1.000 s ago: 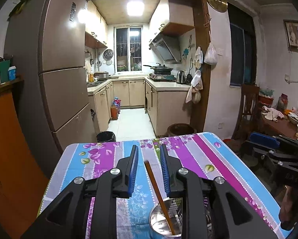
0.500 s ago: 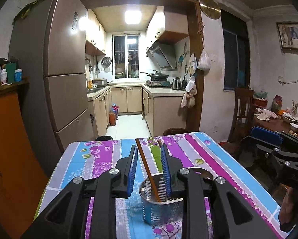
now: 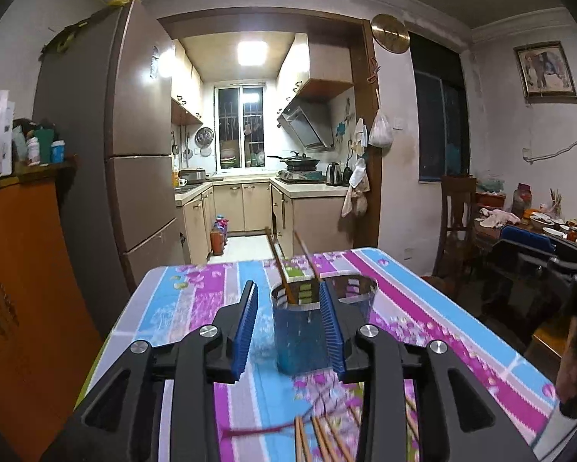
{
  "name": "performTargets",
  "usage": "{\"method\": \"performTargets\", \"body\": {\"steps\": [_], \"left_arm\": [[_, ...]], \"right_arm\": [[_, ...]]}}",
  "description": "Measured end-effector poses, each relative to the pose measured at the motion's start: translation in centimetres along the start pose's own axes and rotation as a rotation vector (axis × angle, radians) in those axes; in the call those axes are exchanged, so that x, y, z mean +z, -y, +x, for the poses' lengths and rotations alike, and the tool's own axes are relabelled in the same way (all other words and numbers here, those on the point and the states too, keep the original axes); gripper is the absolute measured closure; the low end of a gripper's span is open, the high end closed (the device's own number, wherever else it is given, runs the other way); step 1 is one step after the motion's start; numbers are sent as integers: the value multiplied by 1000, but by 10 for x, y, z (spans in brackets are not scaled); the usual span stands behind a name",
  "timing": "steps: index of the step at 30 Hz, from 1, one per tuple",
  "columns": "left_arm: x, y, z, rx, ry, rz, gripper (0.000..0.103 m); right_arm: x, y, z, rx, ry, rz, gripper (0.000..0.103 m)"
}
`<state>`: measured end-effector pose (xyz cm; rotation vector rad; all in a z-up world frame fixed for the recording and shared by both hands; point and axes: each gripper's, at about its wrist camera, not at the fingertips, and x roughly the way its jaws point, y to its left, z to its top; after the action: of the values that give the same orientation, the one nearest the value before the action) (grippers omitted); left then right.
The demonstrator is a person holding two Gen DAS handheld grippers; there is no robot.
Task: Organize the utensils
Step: 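Raise the left tool from the holder and move back to the chopsticks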
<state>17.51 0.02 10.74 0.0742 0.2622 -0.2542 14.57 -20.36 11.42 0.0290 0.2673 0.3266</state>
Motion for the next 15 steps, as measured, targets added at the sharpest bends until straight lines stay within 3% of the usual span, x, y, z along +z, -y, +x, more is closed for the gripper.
{"method": "performTargets", "body": {"steps": [7,15], "left_arm": [[-59,-5,-55,7,-31,6,67],[-127,-4,-87,-19,-79,34,67]], "right_arm": [[-42,-13,-41,13,-15,20,43],[-90,-33,-73,7,-35,31,44]]}}
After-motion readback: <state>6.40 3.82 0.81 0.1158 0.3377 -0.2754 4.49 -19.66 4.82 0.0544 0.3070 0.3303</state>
